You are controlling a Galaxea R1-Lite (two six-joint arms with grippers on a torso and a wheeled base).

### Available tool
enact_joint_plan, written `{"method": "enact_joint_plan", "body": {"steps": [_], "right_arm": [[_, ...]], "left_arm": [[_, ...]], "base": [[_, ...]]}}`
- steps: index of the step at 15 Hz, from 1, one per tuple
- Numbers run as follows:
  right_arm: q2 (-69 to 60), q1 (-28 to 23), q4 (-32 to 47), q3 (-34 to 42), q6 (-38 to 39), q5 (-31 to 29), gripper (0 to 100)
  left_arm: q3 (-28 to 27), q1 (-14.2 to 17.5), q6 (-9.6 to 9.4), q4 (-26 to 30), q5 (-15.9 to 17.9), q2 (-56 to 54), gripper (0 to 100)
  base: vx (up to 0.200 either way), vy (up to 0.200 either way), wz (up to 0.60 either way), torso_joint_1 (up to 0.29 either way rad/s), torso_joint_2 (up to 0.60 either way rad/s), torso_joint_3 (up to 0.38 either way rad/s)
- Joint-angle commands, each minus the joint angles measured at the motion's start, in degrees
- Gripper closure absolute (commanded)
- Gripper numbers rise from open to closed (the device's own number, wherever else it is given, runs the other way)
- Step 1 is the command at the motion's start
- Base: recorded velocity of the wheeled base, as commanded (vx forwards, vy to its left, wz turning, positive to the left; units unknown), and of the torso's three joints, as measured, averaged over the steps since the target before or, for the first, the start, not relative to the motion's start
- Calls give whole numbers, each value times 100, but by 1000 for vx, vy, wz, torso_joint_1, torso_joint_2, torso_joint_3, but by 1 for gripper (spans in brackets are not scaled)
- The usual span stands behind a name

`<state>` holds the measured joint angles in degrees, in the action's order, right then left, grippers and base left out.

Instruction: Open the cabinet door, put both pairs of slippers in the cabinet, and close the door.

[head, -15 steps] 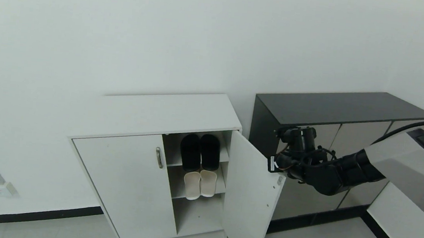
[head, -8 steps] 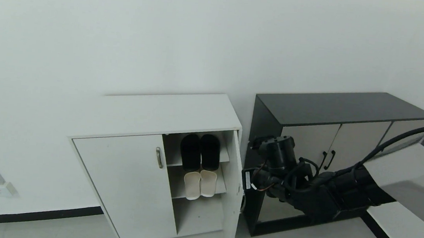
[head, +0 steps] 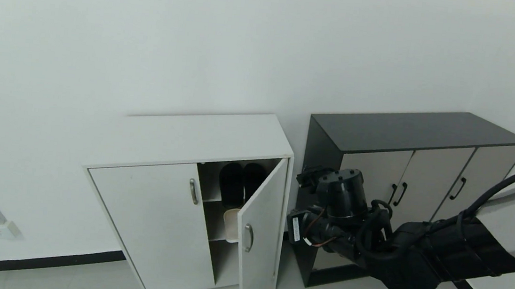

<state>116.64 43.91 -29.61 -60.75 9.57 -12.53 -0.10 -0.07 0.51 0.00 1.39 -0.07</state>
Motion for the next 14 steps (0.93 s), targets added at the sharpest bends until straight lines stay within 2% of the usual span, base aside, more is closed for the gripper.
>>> {"method": "enact_joint_plan", "body": {"steps": [1,2,10,14], "right_arm": [[-71,30,-45,80,1,-4,100],[-71,47,-54,116,1,-4,100],[-71,135,-133,186,-25,207,100],[-18,127,-352,379,-87,216,100]], "left_arm": [[1,-1,2,0,2,7,100],[1,-1,2,0,2,7,100],[1,-1,2,0,2,7,100],[1,-1,2,0,2,7,100]], "base": [[0,0,0,0,0,0],[0,0,0,0,0,0],[0,0,600,3,1,3],[0,0,0,0,0,0]]}}
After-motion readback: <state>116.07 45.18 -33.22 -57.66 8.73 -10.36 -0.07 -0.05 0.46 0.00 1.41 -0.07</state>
